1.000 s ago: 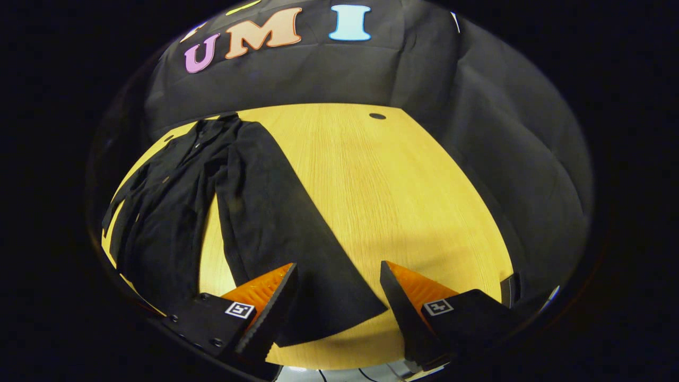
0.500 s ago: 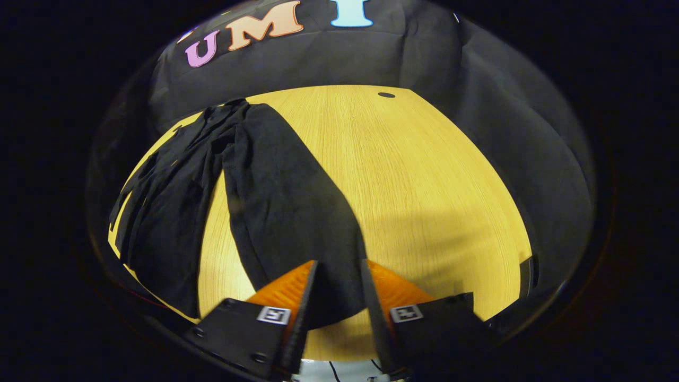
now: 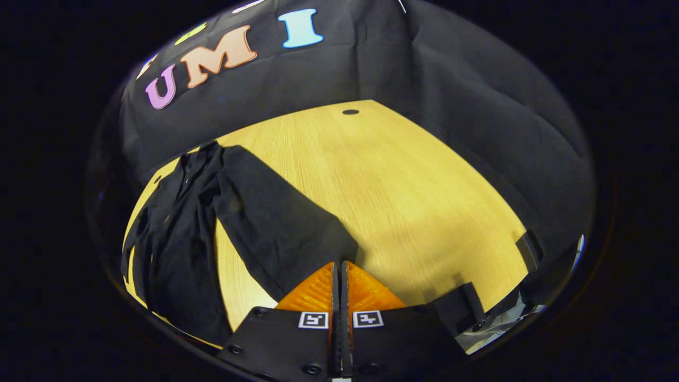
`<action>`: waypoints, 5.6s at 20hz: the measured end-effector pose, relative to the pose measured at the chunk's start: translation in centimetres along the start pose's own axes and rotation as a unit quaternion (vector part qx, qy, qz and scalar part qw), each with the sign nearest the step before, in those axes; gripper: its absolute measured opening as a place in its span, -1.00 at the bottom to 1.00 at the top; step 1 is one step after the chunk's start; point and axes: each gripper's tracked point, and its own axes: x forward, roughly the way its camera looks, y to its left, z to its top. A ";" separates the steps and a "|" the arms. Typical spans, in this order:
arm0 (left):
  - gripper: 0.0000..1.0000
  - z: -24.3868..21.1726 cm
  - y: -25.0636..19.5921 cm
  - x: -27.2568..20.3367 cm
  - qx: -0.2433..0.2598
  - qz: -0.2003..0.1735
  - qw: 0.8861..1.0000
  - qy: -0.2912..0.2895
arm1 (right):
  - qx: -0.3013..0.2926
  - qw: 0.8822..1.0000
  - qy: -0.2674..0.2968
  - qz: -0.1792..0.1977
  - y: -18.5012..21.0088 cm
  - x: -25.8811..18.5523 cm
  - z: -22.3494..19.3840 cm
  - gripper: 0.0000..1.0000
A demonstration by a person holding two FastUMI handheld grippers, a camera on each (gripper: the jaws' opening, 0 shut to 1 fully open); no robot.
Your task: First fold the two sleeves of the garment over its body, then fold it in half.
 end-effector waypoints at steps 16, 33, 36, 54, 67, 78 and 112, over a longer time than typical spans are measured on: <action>0.86 -0.4 13.8 -0.4 0.008 0.069 0.998 0.000 | -0.026 0.987 -0.141 0.072 17.0 -3.9 14.0 -0.95; 0.86 -2.9 26.0 -3.5 0.024 0.149 0.988 0.025 | -0.136 0.964 -0.171 0.150 36.8 -4.4 13.9 -0.95; 0.86 -3.8 27.7 -3.9 0.023 0.150 0.988 0.031 | -0.152 0.961 -0.172 0.156 39.7 -4.1 13.5 -0.95; 0.86 -10.6 33.6 -3.4 0.007 0.158 0.983 0.096 | -0.185 0.950 -0.135 0.214 54.1 -0.5 10.0 -0.48; 0.89 -21.9 32.4 -2.3 -0.025 0.131 0.960 0.245 | -0.183 0.953 -0.180 0.161 48.6 -1.4 12.6 0.96; 0.92 -33.0 30.7 -6.6 -0.052 0.119 0.905 0.405 | -0.185 0.964 -0.149 0.117 44.5 -0.1 11.0 0.97; -1.00 -20.7 23.2 4.3 -0.053 0.100 0.954 0.278 | -0.131 0.971 -0.166 0.115 27.5 -1.6 13.0 0.97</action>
